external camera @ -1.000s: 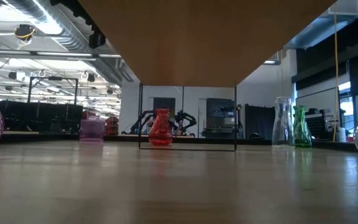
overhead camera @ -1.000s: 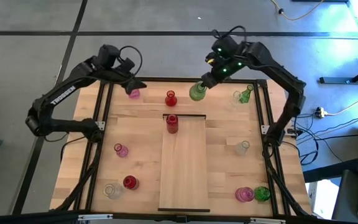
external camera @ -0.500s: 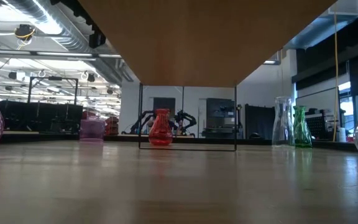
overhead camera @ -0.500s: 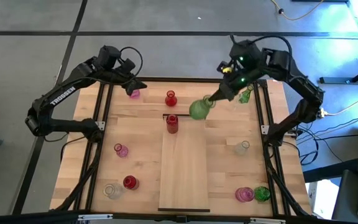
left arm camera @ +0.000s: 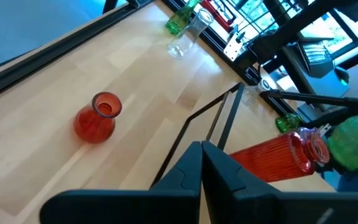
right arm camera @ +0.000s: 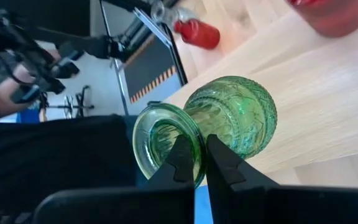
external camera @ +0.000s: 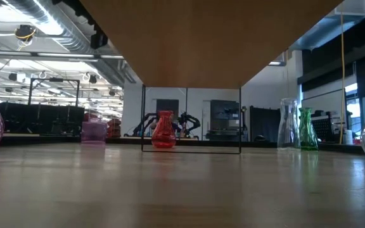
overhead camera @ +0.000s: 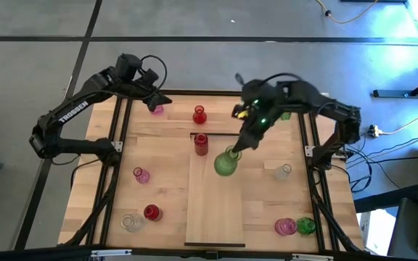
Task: Sort vases onto shelf
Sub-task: Put the top left green vase on the shelf
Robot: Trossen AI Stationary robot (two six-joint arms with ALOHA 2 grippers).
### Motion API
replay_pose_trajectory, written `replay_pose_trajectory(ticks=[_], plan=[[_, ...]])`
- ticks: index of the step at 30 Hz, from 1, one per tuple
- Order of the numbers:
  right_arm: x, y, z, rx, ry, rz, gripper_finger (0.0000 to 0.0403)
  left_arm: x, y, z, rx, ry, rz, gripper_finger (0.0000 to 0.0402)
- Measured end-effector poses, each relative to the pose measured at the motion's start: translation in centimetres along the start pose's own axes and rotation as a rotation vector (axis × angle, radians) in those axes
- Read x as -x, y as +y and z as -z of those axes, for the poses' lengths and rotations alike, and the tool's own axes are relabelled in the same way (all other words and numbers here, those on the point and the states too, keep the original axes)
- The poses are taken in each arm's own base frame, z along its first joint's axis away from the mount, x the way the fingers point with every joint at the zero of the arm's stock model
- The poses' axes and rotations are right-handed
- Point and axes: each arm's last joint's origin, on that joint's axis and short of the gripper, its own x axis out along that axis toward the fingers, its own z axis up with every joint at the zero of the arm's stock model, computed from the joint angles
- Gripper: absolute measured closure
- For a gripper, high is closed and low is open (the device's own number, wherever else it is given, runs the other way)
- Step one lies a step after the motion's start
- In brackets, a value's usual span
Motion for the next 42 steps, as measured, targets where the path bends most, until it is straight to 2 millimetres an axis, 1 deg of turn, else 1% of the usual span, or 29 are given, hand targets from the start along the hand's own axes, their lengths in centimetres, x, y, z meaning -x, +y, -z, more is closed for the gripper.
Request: replay_pose_trajectory(ticks=[3, 5, 13, 19, 27, 38, 42], plan=[[-1.7, -0.3, -0.5, -0.012, 0.041, 0.009, 0.0403, -0.2, -0.3, 0.1, -0.01, 0.007, 0.003, 0.0402], [-2.4, -0.5, -0.9, -0.017, 0.057, 0.003, 0.0403, -0.3, -0.5, 0.2, -0.016, 0.012, 0.008, 0.0402], [-4.2, -1.8, -2.1, -0.052, 0.072, 0.045, 0.0403, -0.6, -0.9, 0.3, -0.034, 0.025, 0.024, 0.0402], [-6.0, -2.8, -2.9, -0.061, 0.092, 0.092, 0.0403, -0.6, -1.0, 0.3, -0.054, 0.027, 0.024, 0.0402], [-6.9, -3.4, -3.3, -0.065, 0.103, 0.119, 0.0403, -0.6, -0.9, 0.6, -0.073, 0.05, 0.018, 0.0401], [-6.9, -3.4, -3.2, -0.061, 0.115, 0.117, 0.0403, -0.6, -0.8, 0.7, -0.094, 0.055, 0.001, 0.0401], [-7.2, -3.7, -3.2, -0.064, 0.128, 0.127, 0.0403, -0.6, -0.8, 0.7, -0.094, 0.052, -0.009, 0.0402]])
